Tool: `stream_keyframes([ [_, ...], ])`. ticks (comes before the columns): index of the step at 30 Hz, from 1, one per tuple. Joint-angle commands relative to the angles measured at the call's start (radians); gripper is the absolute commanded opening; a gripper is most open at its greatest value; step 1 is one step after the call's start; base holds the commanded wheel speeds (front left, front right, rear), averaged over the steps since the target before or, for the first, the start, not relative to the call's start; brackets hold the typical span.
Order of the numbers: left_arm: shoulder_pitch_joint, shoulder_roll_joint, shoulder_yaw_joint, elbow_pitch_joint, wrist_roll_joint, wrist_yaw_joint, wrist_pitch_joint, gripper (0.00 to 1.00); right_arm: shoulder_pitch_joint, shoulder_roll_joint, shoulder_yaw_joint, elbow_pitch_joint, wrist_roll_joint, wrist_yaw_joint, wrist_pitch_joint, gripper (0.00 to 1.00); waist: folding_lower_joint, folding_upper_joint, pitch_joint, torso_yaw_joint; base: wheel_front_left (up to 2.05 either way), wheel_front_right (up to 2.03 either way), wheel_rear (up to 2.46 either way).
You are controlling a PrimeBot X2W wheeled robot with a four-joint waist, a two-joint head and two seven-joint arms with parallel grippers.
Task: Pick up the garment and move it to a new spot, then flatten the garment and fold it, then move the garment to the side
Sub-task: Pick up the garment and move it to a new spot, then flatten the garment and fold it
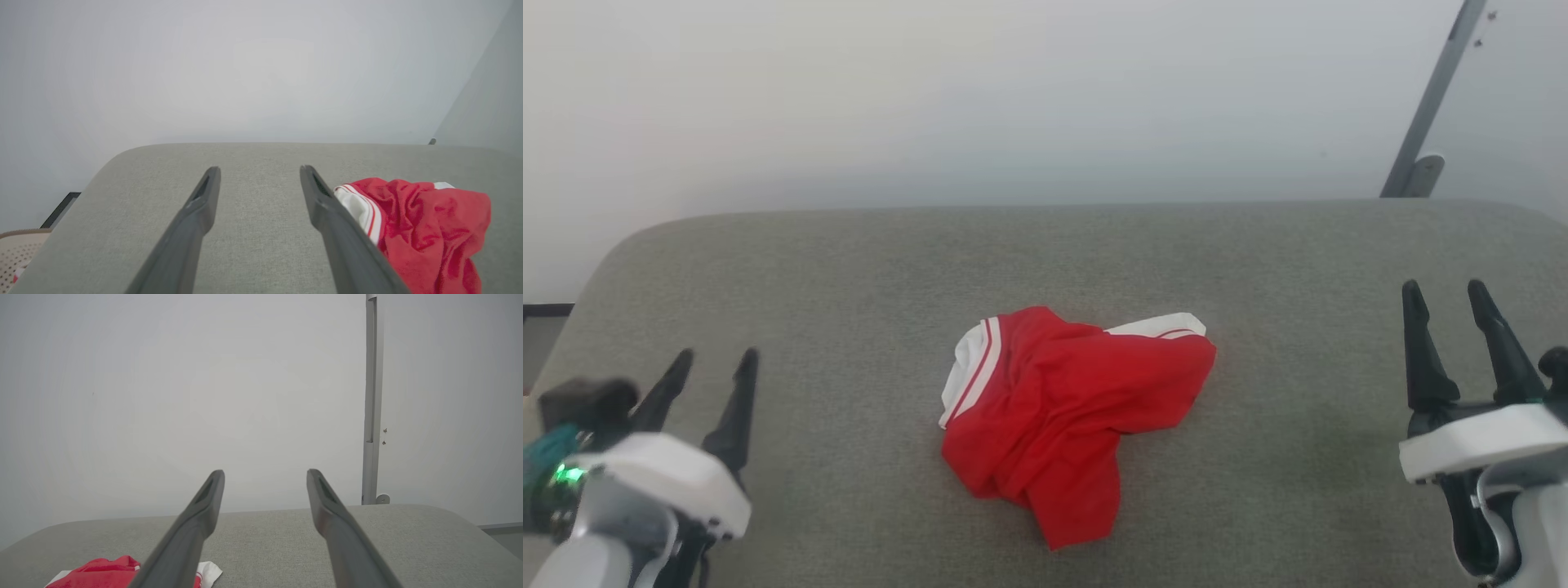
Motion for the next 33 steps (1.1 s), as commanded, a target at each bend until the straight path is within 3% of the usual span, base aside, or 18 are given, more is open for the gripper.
stream_keyframes([
  [1,0.024,0.004,0.011,-0.002,-0.006,0.005,-0.015,1.00,0.015,-0.001,-0.004,0.005,0.001,0.000,-0.004,1.00,0.0000,-0.0001,-0.005,0.007,0.00,0.00,0.00],
  [10,0.107,0.004,0.057,0.012,-0.042,0.001,-0.084,1.00,0.058,0.014,-0.015,0.008,-0.003,0.000,-0.012,1.00,0.0000,-0.0001,-0.012,0.021,0.00,0.00,0.00],
  [21,0.108,0.008,0.050,0.013,-0.042,-0.003,-0.092,1.00,0.057,0.019,-0.009,0.000,-0.006,0.000,0.015,1.00,0.0000,-0.0001,-0.007,0.027,0.00,0.00,0.00],
  [33,0.067,-0.019,0.008,-0.021,-0.032,-0.006,-0.084,1.00,-0.059,-0.023,0.022,0.031,0.024,0.000,0.123,1.00,0.0000,-0.0001,0.065,0.125,0.00,0.00,0.00],
])
